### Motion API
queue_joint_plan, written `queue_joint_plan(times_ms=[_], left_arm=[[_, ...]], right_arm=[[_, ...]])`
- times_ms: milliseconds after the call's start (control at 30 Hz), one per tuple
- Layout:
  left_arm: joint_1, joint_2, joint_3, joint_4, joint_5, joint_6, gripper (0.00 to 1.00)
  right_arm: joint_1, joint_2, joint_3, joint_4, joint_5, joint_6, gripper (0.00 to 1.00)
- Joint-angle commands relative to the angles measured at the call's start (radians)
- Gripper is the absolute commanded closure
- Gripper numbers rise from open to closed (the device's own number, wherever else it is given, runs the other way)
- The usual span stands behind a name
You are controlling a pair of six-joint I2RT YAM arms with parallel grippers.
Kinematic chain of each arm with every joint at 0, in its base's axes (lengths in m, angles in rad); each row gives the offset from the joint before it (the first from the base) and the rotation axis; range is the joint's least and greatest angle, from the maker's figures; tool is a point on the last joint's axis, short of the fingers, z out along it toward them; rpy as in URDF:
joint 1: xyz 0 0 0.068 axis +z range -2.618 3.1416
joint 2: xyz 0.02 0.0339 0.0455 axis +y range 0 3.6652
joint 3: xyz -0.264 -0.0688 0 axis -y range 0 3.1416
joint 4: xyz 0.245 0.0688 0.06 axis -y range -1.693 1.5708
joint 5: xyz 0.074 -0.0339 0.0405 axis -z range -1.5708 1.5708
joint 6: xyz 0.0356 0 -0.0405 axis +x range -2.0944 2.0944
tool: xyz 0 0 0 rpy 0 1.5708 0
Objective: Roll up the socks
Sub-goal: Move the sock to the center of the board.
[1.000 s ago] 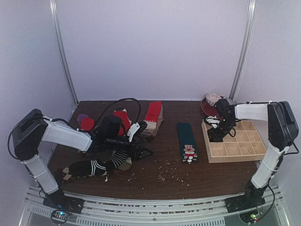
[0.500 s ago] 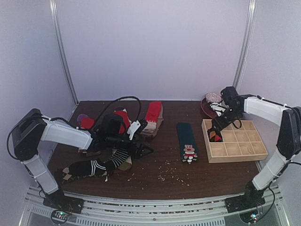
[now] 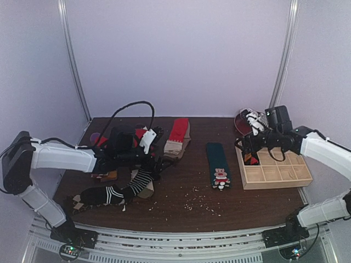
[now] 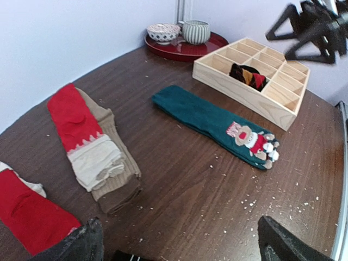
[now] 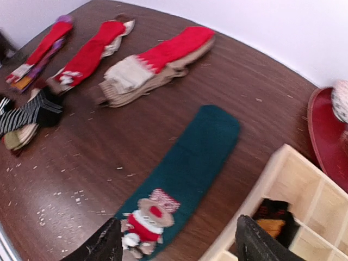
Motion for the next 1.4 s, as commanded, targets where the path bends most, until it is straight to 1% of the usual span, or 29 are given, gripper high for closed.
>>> queue_joint_plan(times_ms=[0,67,167,267,400,567,800,967,1033,1133,1200,1267,1367], left_arm=[[0.005,-0.093,-0.030,-0.003,-0.131,-0.017,0.02],[0.005,-0.116,-0.030,-0.025,-0.126,-0.010,0.02],[0.005,-0.136,-0.029,-0.066,-0.125,0.000,0.02],[0.005,-0.152,-0.046,-0.082,-0.123,0.009,0.02],[0.005,-0.168,-0.083,-0.068,-0.123,0.012,0.02],[0.005,-0.162,-0.092,-0.059,-0.100,0.022,0.02],[0.005,-0.163,-0.104,-0.054,-0.088,0.029,0.02],[0.005,-0.180,-0.117,-0.042,-0.082,0.027,0.02],[0.005,-0.188,-0.121,-0.040,-0.084,0.028,0.02],[0.005,-0.203,-0.128,-0.041,-0.083,0.028,0.02],[0.005,-0.215,-0.133,-0.042,-0.081,0.027,0.02],[0.004,-0.226,-0.140,-0.037,-0.073,0.029,0.03],[0.005,-0.245,-0.167,-0.014,-0.030,0.035,0.05]], right_arm=[[0.219,-0.051,-0.194,0.247,-0.067,-0.037,0.28],[0.294,-0.040,-0.269,0.330,-0.046,-0.071,0.28],[0.313,0.005,-0.328,0.383,0.028,-0.101,0.30],[0.312,0.056,-0.323,0.359,0.077,-0.150,0.31],[0.313,0.130,-0.302,0.353,0.084,-0.206,0.35],[0.308,0.198,-0.280,0.312,0.107,-0.282,0.36],[0.305,0.277,-0.267,0.291,0.119,-0.309,0.35],[0.303,0.373,-0.201,0.234,0.112,-0.322,0.36],[0.304,0.413,-0.180,0.223,0.142,-0.315,0.41],[0.302,0.464,-0.138,0.183,0.149,-0.287,0.64],[0.303,0.490,-0.110,0.150,0.097,-0.258,0.73],[0.315,0.501,-0.088,0.119,0.016,-0.223,0.76],[0.368,0.492,-0.074,0.092,-0.117,-0.159,0.78]])
